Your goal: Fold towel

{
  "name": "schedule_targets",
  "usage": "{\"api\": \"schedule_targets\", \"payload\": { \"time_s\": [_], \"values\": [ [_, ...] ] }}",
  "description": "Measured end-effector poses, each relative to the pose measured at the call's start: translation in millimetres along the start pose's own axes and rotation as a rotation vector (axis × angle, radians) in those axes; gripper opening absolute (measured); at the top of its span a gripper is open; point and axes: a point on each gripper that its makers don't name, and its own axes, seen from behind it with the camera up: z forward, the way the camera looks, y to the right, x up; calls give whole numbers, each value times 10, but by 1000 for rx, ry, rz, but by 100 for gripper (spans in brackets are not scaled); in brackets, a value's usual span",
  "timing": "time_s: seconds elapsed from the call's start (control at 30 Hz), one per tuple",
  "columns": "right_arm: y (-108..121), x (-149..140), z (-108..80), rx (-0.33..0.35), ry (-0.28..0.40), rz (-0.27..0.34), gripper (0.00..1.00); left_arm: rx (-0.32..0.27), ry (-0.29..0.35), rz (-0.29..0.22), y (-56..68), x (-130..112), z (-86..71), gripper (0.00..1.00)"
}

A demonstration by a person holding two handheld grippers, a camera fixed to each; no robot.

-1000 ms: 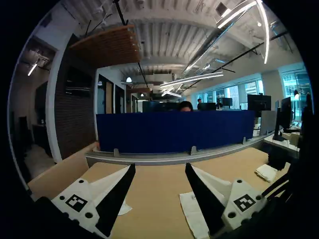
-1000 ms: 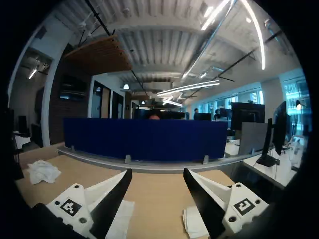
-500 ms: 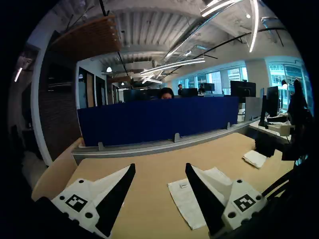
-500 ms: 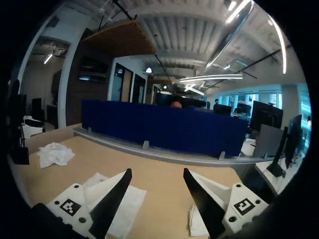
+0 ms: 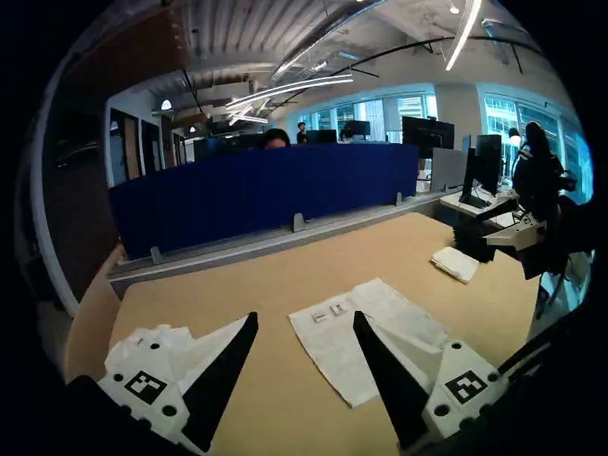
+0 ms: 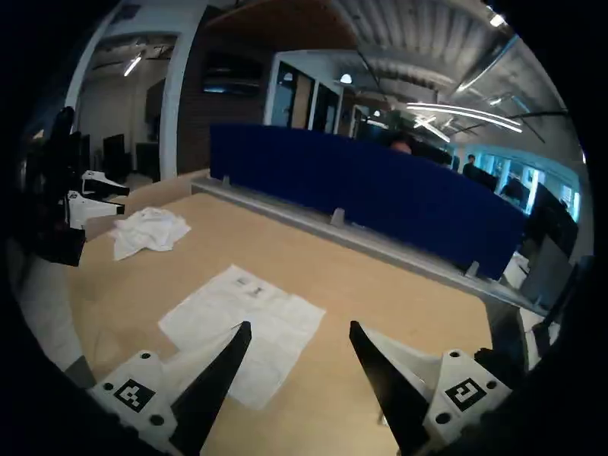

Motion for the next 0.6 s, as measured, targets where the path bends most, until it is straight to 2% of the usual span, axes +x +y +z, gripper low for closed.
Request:
{"api": "schedule_targets", "payload": {
  "time_s": [0.27,0.6],
  "values": [
    [-91,-125,59,35,-47,-3,100,-51,-49,3,87,-200,63,93],
    [-192,-458,182,73,-112,-1,100,-105,-120,22,236,-641,167,93]
  ]
}}
